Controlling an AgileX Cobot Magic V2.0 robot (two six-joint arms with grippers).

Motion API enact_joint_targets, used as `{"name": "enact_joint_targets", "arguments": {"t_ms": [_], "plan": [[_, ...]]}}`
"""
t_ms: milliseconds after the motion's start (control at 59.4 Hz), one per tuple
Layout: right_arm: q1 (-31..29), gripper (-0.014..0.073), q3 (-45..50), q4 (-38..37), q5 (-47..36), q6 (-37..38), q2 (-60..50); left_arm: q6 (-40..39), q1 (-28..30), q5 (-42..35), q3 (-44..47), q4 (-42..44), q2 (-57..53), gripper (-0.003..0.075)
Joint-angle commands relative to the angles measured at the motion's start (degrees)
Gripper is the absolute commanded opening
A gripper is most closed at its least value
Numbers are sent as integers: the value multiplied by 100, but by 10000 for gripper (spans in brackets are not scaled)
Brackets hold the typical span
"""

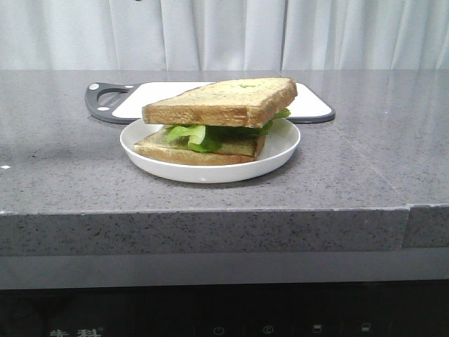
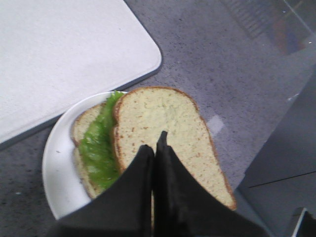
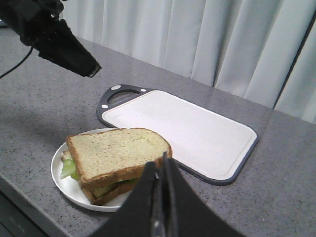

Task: Left arm grabs bread, right arm adds lettuce

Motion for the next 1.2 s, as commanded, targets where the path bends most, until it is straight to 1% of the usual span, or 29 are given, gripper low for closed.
{"name": "enact_joint_targets", "arguments": {"t_ms": [0,101,168,253,337,404,488,539,589,724,859,993,1178], "plan": [[-57,-60,-156,42,-552,26,9,-43,-7,-366,-172,159,-524,-21],[-281,-60,-156,222,-884,109,9,-335,-16,-832,-28,804,-1060,-21],[-615,-60,-156,364,-961,109,9,-437,-16,-1334,210,1195,-1494,-21],[-1105,-60,-156,531,-842,109,9,-622,-16,-2074,649,1648,-2081,-21],[-1596,-60,-156,596,-595,109,9,-622,-16,-2732,1279,2010,-2775,-21],[-1826,-60,-137,593,-508,109,-7,-622,-16,-3282,1792,2210,-3276,-21],[-1857,-61,24,593,-736,109,-164,-612,-16,-4011,2627,2328,-4012,-21],[-1857,-61,180,593,-860,102,-386,-612,-16,-4461,3284,2328,-4556,-21],[-1857,-61,331,575,-881,41,-589,-612,-16,-4737,3715,2328,-5034,-21],[-1857,-61,682,570,-794,41,-1044,-612,-16,-4923,4752,2217,-6128,-21],[-1857,-61,818,570,-666,41,-1313,-612,-16,-5032,5363,1861,-6963,-21],[-1857,-61,818,570,-880,41,-1356,-612,-16,-5182,5532,1875,-7359,-21],[-1857,-61,818,570,-982,41,-1356,-612,-16,-5161,5532,1875,-7380,-20]]}}
